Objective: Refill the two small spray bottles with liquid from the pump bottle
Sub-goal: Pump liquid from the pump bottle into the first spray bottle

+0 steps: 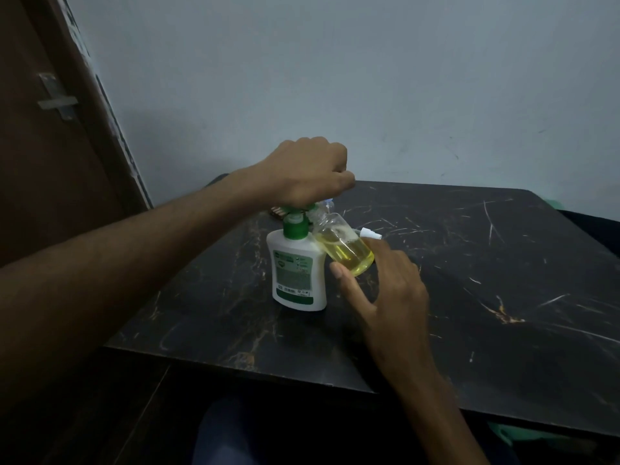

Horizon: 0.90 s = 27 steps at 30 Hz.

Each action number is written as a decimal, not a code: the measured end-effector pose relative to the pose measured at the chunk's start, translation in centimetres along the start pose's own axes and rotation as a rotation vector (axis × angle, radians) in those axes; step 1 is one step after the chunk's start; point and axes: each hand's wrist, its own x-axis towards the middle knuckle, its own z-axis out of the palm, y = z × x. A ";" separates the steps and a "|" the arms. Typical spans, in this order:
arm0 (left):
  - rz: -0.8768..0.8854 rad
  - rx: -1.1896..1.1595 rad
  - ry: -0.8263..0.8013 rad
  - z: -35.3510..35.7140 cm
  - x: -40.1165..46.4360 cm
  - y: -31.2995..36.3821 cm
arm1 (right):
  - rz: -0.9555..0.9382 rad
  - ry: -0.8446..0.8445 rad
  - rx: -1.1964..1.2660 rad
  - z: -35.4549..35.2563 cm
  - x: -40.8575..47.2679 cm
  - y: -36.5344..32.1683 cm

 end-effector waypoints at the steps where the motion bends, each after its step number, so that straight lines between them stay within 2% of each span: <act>1: -0.002 -0.003 0.004 -0.1 0.1 -0.1 | 0.005 -0.002 0.000 0.0 0.0 0.0; 7: -0.022 -0.026 -0.032 0.6 0.1 0.0 | 0.002 -0.004 -0.006 0.0 0.0 -0.1; 27: 0.010 -0.019 -0.008 0.1 0.4 0.0 | 0.029 -0.022 -0.007 -0.2 0.0 -0.2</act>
